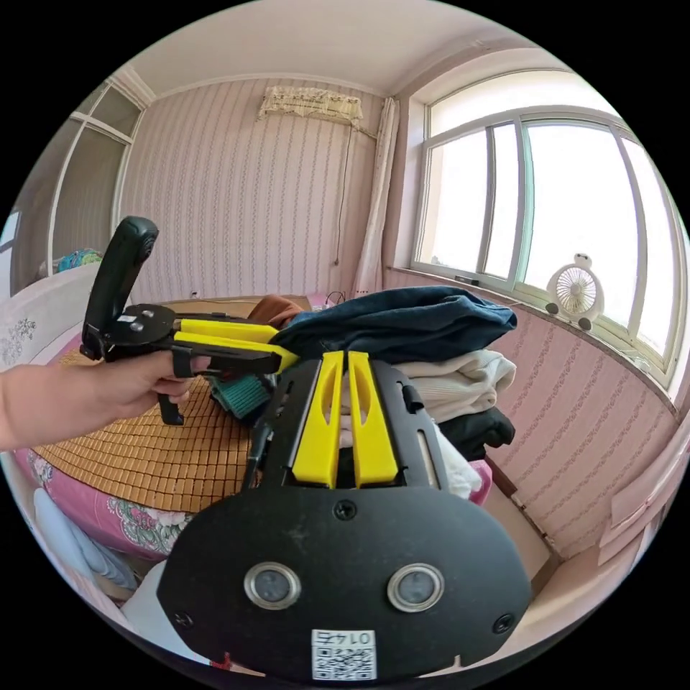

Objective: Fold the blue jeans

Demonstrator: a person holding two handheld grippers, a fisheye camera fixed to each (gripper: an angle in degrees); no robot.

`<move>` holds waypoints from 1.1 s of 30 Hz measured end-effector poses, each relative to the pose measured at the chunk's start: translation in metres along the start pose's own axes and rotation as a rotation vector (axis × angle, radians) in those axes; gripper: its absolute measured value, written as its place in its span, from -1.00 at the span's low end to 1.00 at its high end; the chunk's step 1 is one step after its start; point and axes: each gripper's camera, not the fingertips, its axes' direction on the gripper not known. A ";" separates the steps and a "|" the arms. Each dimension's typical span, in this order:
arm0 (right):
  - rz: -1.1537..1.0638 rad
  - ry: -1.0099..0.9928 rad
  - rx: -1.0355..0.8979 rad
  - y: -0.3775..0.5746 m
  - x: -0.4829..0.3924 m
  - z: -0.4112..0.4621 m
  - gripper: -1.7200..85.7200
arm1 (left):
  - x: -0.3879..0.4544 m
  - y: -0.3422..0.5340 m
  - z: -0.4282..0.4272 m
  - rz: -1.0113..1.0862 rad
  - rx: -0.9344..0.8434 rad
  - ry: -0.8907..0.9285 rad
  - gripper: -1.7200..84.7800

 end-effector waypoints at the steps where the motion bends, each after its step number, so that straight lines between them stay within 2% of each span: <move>1: -0.003 -0.026 0.015 -0.006 0.003 -0.007 -0.95 | -0.002 -0.002 -0.016 0.005 0.028 -0.027 -0.87; 6: 0.003 -0.184 0.144 -0.050 -0.004 -0.052 -0.96 | -0.026 -0.032 -0.124 -0.026 0.215 -0.089 -0.97; 9: -0.066 -0.336 0.249 -0.091 -0.044 -0.088 -0.97 | -0.042 -0.046 -0.242 -0.003 0.390 -0.139 -0.98; 12: -0.166 -0.555 0.336 -0.130 -0.113 -0.121 -0.97 | -0.049 -0.019 -0.370 0.060 0.516 -0.250 -0.98; 14: -0.235 -0.723 0.345 -0.144 -0.168 -0.133 -0.97 | -0.050 0.038 -0.470 0.103 0.554 -0.371 -0.98; 15: -0.295 -0.820 0.347 -0.145 -0.210 -0.139 -0.97 | -0.050 0.056 -0.491 0.102 0.548 -0.413 -0.98; 18: -0.435 -0.997 0.293 -0.119 -0.332 -0.133 -0.97 | -0.072 0.165 -0.578 -0.009 0.443 -0.643 -0.98; 20: -0.521 -1.135 0.197 -0.083 -0.414 -0.117 -0.97 | -0.112 0.279 -0.631 -0.241 0.309 -0.768 -0.98; 21: -0.575 -1.198 0.098 -0.052 -0.472 -0.103 -0.97 | -0.123 0.311 -0.641 -0.308 0.271 -0.784 -0.98; 22: -0.634 -1.236 -0.029 -0.015 -0.531 -0.090 -0.97 | -0.144 0.380 -0.659 -0.440 0.199 -0.806 -0.98; 25: -0.848 -1.232 -0.293 0.092 -0.651 -0.074 -0.97 | -0.179 0.546 -0.689 -0.794 0.053 -0.848 -0.98; 26: -0.887 -1.227 -0.315 0.110 -0.665 -0.076 -0.97 | -0.177 0.593 -0.707 -0.877 0.125 -0.801 -0.98; 28: -0.965 -1.182 -0.351 0.163 -0.690 -0.092 -0.97 | -0.170 0.635 -0.735 -0.913 0.180 -0.751 -0.98; 30: -0.951 -1.101 -0.330 0.185 -0.686 -0.100 -0.97 | -0.166 0.658 -0.754 -0.927 0.180 -0.736 -0.98; 33: -0.875 -1.119 -0.399 0.202 -0.656 -0.095 -0.97 | -0.166 0.684 -0.782 -0.951 0.237 -0.675 -0.98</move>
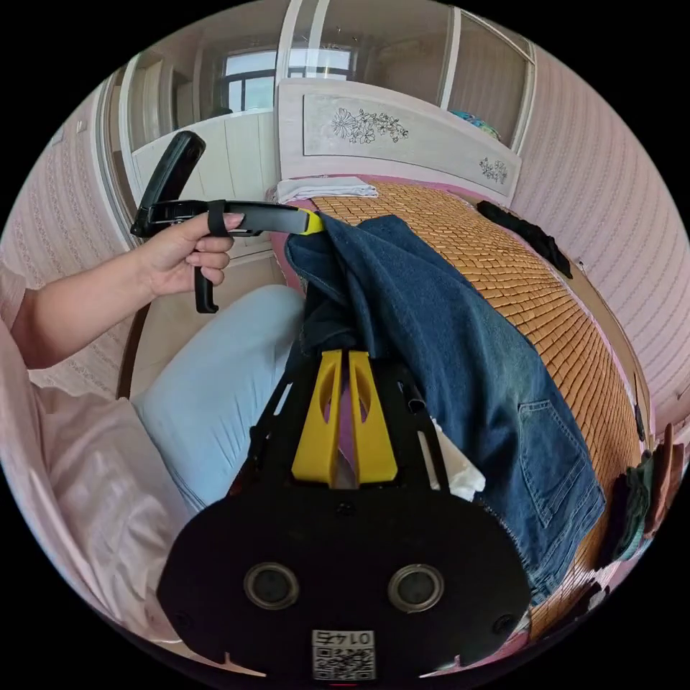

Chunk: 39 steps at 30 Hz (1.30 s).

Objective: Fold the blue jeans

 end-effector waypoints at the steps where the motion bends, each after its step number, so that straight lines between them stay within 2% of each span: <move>1: 0.065 -0.030 -0.007 0.017 0.009 -0.005 -0.97 | -0.009 -0.003 -0.008 0.000 0.001 0.014 -0.98; 7: 0.515 0.018 0.040 0.126 0.078 -0.054 -0.89 | -0.040 -0.018 -0.044 -0.016 0.036 0.050 -0.98; 13: 0.781 0.174 0.100 0.200 0.130 -0.093 -0.71 | -0.045 -0.060 -0.084 0.036 0.102 0.014 -0.98; 18: 0.840 0.198 0.222 0.211 0.157 -0.112 -0.69 | -0.068 -0.111 -0.137 -0.032 0.248 0.132 -0.98; 21: 0.831 0.208 0.253 0.212 0.167 -0.111 -0.69 | -0.087 -0.139 -0.171 -0.027 0.321 0.078 -0.98; 23: 0.820 0.217 0.221 0.213 0.172 -0.102 -0.69 | -0.112 -0.147 -0.181 -0.058 0.283 -0.080 -0.98; 25: 0.803 0.207 0.162 0.216 0.176 -0.085 -0.67 | -0.135 -0.143 -0.179 -0.101 0.203 -0.143 -0.98; 29: 0.790 0.242 0.078 0.226 0.181 -0.069 -0.66 | -0.168 -0.104 -0.188 -0.186 0.181 -0.125 -0.98; 32: 0.838 0.110 0.086 0.246 0.198 -0.062 -0.73 | -0.176 -0.080 -0.199 -0.240 0.152 -0.129 -0.98; 33: 0.810 0.040 0.096 0.250 0.202 -0.066 -0.79 | -0.173 -0.077 -0.203 -0.231 0.156 -0.137 -0.98; 36: 0.791 0.030 0.124 0.260 0.209 -0.084 -0.88 | -0.139 -0.066 -0.237 -0.087 0.209 -0.307 -0.98; 38: 0.789 -0.022 0.173 0.268 0.212 -0.095 -0.89 | -0.099 -0.062 -0.256 0.079 0.215 -0.464 -0.97; 39: 0.792 -0.061 0.204 0.275 0.216 -0.102 -0.90 | -0.088 -0.062 -0.257 0.135 0.197 -0.472 -0.97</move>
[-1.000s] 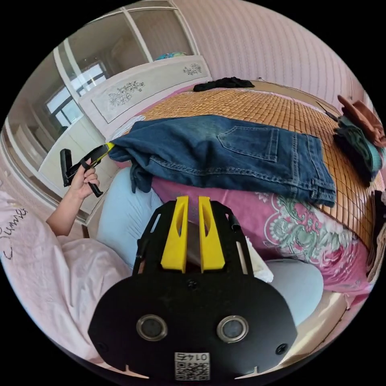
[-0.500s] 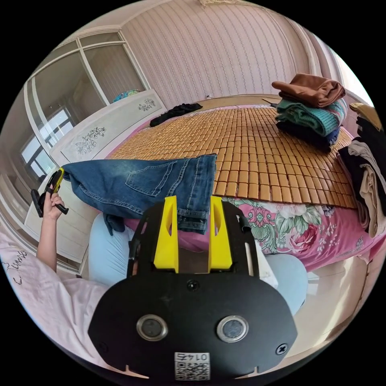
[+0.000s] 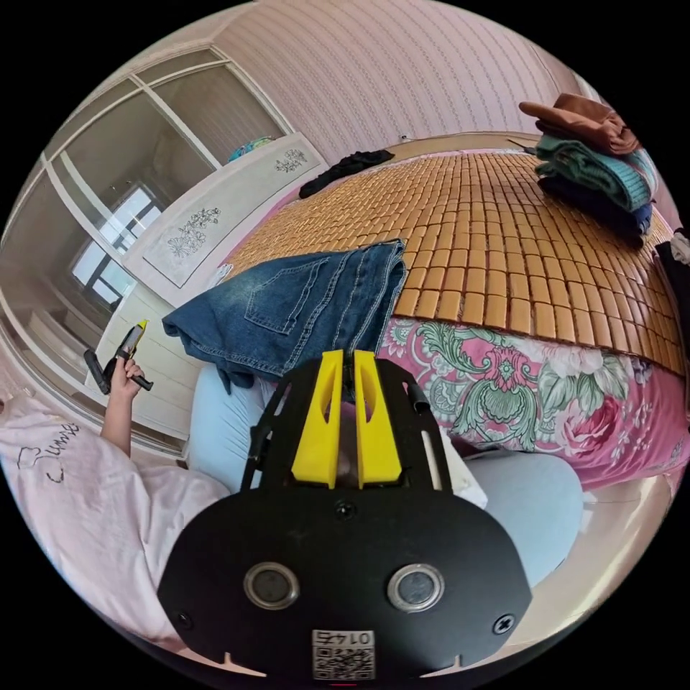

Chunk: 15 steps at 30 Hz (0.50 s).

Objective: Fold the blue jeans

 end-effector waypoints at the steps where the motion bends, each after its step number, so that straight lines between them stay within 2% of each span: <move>1: 0.008 -0.046 0.018 0.002 0.006 -0.007 -0.91 | 0.024 -0.003 -0.007 0.107 -0.015 0.011 -0.96; 3: 0.016 -0.111 0.044 0.004 0.013 -0.016 -0.92 | 0.068 -0.001 -0.009 0.235 -0.026 0.046 -0.92; 5: -0.026 -0.166 0.050 0.005 0.011 -0.025 -0.92 | 0.138 0.010 0.004 0.364 -0.038 0.186 -0.86; 9: -0.076 -0.001 -0.167 0.015 0.011 -0.021 -0.93 | 0.242 0.030 0.047 0.467 -0.075 0.457 -0.81; 11: -0.041 -0.055 -0.199 0.024 0.024 -0.021 -0.94 | 0.311 0.041 0.077 0.558 -0.110 0.621 -0.78; 15: -0.043 -0.094 -0.146 0.040 0.034 -0.037 -0.95 | 0.422 0.075 0.115 0.826 -0.185 0.675 -0.75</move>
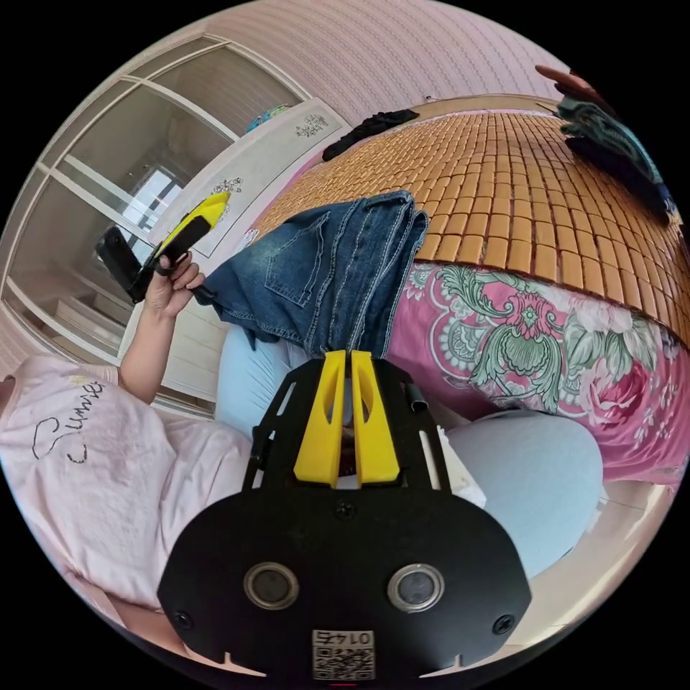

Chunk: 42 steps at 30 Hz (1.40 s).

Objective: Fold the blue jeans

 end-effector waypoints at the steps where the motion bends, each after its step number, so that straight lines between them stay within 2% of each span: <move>1: -0.002 0.016 0.017 0.004 0.000 -0.004 -0.95 | 0.020 -0.012 0.030 0.068 -0.080 0.025 -0.74; 4: 0.032 -0.031 0.088 0.013 0.008 -0.018 -0.95 | 0.083 -0.020 0.068 0.190 -0.195 0.147 -0.70; 6: 0.018 -0.070 0.162 0.017 0.011 -0.033 -0.95 | 0.122 -0.004 0.067 0.237 -0.176 0.117 -0.70; 9: -0.009 -0.158 0.279 0.017 0.018 -0.057 -0.96 | 0.152 0.028 0.047 0.124 -0.107 0.049 -0.70; 13: -0.063 -0.336 0.335 -0.005 0.024 -0.071 -0.95 | 0.179 0.058 0.048 0.058 -0.175 -0.061 -0.68; 17: -0.148 -0.406 0.355 -0.026 0.006 -0.075 -0.95 | 0.194 0.070 0.077 0.071 -0.224 -0.135 -0.72; 20: -0.205 -0.328 0.324 -0.023 -0.017 -0.077 -0.95 | 0.193 0.080 0.088 0.010 -0.243 -0.054 -0.78; 23: -0.233 -0.241 0.292 0.000 -0.024 -0.080 -0.95 | 0.211 0.106 0.097 0.033 -0.229 -0.039 -0.80; 27: -0.060 -0.246 0.284 0.035 0.015 -0.081 -0.95 | 0.232 0.130 0.110 0.023 -0.243 -0.030 -0.81; 28: 0.046 -0.206 0.344 0.044 0.031 -0.085 -0.95 | 0.234 0.137 0.118 -0.011 -0.263 -0.006 -0.81; 30: 0.112 -0.098 0.444 0.052 0.045 -0.091 -0.94 | 0.234 0.146 0.129 -0.067 -0.278 0.028 -0.80; 32: 0.155 0.006 0.455 0.045 0.054 -0.088 -0.92 | 0.238 0.153 0.134 -0.092 -0.267 0.035 -0.80; 34: 0.170 -0.011 0.406 0.020 0.062 -0.077 -0.79 | 0.243 0.158 0.135 -0.086 -0.270 0.037 -0.80; 37: 0.144 -0.028 0.379 -0.007 0.063 -0.055 -0.72 | 0.246 0.169 0.129 -0.099 -0.278 0.091 -0.80; 40: 0.099 -0.033 0.266 -0.025 0.060 -0.029 -0.85 | 0.234 0.178 0.105 -0.164 -0.202 0.089 -0.81; 42: 0.070 0.000 0.262 -0.022 0.053 -0.025 -0.91 | 0.223 0.178 0.092 -0.191 -0.175 0.054 -0.81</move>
